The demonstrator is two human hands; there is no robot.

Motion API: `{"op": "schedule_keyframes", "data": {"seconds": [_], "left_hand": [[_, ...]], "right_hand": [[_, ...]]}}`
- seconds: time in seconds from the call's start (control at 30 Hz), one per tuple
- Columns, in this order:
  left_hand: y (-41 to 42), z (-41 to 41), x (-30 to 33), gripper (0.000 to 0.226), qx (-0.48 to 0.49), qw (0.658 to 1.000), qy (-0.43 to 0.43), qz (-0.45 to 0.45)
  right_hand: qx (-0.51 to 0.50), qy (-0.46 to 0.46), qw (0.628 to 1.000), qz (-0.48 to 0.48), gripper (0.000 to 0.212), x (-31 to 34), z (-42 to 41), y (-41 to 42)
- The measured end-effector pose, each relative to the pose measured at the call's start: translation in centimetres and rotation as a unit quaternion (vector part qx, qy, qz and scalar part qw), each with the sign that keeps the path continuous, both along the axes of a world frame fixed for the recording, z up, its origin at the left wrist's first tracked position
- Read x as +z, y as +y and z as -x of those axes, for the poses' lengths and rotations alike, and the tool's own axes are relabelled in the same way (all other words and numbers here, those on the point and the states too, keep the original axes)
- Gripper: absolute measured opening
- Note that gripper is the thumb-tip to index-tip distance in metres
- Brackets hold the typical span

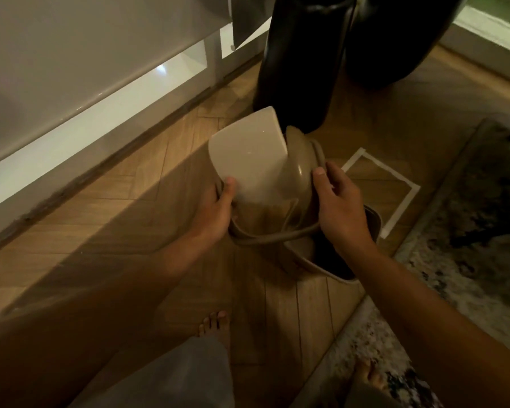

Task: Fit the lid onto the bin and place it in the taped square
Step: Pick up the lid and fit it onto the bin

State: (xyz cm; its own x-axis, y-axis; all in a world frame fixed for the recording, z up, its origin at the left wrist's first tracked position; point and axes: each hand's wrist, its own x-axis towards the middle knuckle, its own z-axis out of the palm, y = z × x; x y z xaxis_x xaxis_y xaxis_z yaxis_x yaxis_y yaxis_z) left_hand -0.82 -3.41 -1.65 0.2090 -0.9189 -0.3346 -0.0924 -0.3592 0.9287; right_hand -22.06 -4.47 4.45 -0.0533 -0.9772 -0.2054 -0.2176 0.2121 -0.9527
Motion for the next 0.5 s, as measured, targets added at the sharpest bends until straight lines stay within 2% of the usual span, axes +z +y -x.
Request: {"op": "schedule_keyframes", "data": {"seconds": [0.07,0.17,0.3,0.4,0.5], "left_hand": [[-1.4,1.6,1.2,0.050,-0.039,0.998,-0.043,0.022],[-3.1,3.4,1.6,0.056,-0.083,0.993,-0.049,0.066],[-4.6,6.5,2.5,0.063,-0.143,0.987,-0.055,0.052],[-5.1,8.3,2.7,0.058,-0.159,0.984,-0.071,0.049],[-4.9,9.9,2.3,0.051,-0.181,0.976,-0.114,0.036]], "right_hand": [[-0.004,0.019,1.000,0.011,0.057,0.3,1.7,-0.1],[-0.027,0.046,0.999,0.012,0.061,0.1,4.0,0.2],[-0.062,0.053,0.997,-0.006,0.065,-0.5,7.0,1.4],[-0.076,0.058,0.995,-0.027,0.070,-1.8,8.8,2.2],[-0.086,0.091,0.991,-0.045,0.090,-3.8,10.0,2.9]]}}
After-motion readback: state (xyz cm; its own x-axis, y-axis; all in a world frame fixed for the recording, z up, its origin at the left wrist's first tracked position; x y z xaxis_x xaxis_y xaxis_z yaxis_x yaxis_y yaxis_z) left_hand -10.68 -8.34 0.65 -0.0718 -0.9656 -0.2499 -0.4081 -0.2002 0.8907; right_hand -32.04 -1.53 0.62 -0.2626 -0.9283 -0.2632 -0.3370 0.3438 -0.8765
